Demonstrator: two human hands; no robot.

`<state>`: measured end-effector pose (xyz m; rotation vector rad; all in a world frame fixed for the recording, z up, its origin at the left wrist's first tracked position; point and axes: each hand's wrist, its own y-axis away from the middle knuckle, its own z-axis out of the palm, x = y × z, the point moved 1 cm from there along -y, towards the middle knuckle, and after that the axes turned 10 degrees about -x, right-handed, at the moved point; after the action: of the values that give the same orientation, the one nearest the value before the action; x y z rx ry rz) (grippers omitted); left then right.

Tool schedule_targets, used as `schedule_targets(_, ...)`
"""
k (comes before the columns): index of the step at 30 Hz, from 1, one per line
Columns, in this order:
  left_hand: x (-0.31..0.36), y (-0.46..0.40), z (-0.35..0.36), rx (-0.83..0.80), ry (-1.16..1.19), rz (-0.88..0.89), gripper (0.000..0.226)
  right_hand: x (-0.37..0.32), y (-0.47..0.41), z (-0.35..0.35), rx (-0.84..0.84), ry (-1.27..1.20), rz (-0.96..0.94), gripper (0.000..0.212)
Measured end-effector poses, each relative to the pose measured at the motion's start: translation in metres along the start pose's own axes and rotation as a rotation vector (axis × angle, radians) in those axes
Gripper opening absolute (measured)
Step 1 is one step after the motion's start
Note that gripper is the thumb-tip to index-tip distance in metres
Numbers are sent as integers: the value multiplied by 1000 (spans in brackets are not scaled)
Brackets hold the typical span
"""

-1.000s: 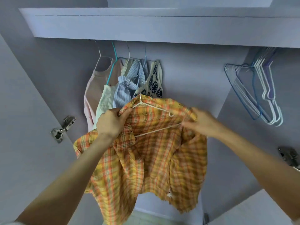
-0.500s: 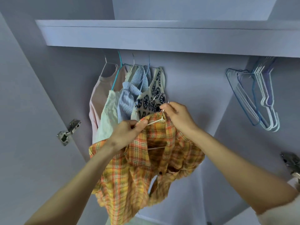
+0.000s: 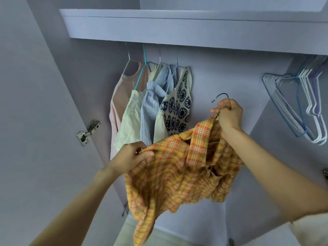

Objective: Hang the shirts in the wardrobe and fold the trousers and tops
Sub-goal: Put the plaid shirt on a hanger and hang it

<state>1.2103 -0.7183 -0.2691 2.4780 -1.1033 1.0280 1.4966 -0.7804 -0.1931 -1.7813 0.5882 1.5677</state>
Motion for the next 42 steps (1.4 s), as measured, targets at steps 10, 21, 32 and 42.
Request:
schedule_targets(10,6,-15,-2,399,194,-127,48,27,-5,-34,5,72,-54,40)
schedule_targets(21,40,-53,33,-418,34,-194,23,20,5,-32,-581,381,-224,43)
schedule_targets(32,101,-84,104,-586,480,-347,71,-10,10,-69,-602,-341,-4,32)
schedule_targets(42,131,-89,158,-415,907,-318,28,-16,27,-96,-556,-378,-67,18)
